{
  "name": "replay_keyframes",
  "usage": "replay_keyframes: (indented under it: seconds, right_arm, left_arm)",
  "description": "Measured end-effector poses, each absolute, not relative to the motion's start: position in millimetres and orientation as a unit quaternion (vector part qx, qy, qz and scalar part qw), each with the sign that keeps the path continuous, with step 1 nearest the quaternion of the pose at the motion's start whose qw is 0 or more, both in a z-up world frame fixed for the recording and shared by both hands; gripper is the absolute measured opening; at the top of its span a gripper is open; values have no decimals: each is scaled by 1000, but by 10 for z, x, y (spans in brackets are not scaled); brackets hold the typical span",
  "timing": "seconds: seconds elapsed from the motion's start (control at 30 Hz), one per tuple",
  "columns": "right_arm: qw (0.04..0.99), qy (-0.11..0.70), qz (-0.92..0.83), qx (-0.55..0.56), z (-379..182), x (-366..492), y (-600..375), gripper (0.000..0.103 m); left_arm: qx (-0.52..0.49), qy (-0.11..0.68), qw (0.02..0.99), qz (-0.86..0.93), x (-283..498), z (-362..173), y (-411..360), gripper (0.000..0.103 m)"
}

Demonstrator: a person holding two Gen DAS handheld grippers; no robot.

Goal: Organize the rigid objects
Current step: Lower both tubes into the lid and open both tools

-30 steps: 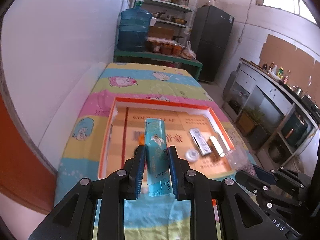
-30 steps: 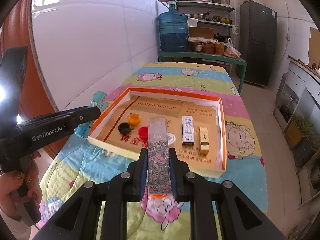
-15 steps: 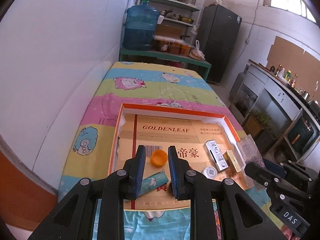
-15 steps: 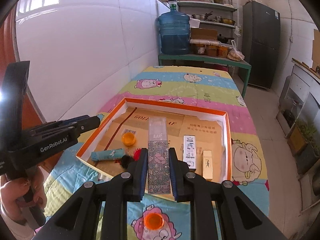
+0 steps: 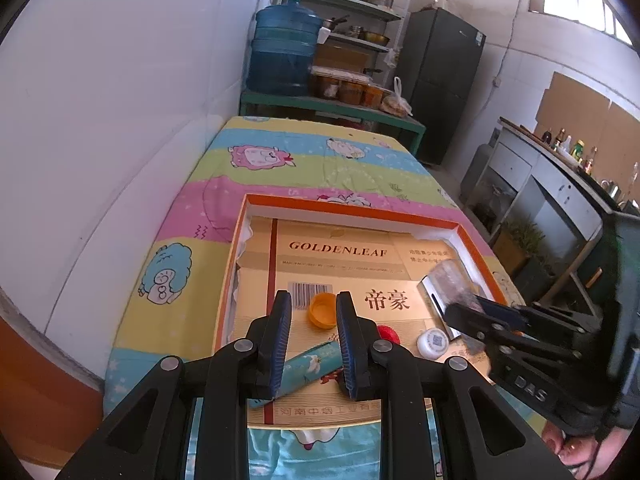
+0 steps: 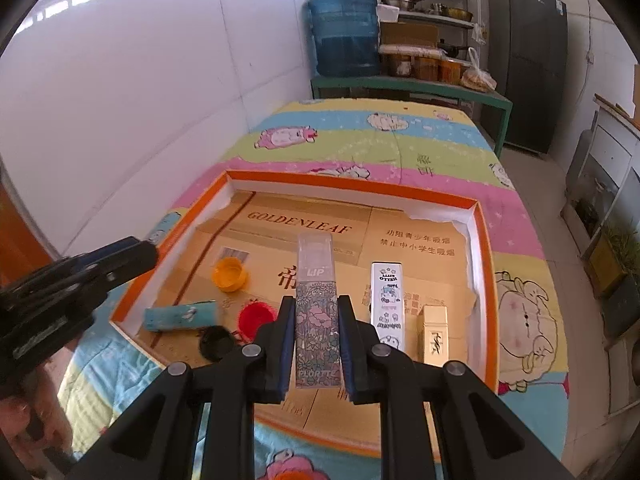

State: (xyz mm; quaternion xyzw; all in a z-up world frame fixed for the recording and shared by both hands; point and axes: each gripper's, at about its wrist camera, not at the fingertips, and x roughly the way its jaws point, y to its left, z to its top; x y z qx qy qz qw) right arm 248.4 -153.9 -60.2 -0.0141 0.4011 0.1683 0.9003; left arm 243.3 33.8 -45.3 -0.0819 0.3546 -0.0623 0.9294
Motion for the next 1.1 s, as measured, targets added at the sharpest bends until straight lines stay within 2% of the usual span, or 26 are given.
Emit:
replay_keyframes:
  seconds: [0.8, 0.83, 0.93, 1.1]
  right_arm:
    - [885, 436, 162, -41, -990, 2906, -1329, 21]
    - [884, 436, 161, -42, -1000, 2909, -1321, 23]
    - [886, 433, 159, -43, -982, 2883, -1316, 42]
    - [894, 420, 153, -34, -893, 2805, -1370, 44]
  left_arm:
    - [-101, 358, 925, -76, 2526, -618, 409, 23]
    - [-107, 357, 925, -80, 2526, -614, 418, 23]
    - [-124, 352, 923, -94, 2499, -596, 440, 24]
    - [-139, 350, 920, -110, 2478, -560, 444, 42]
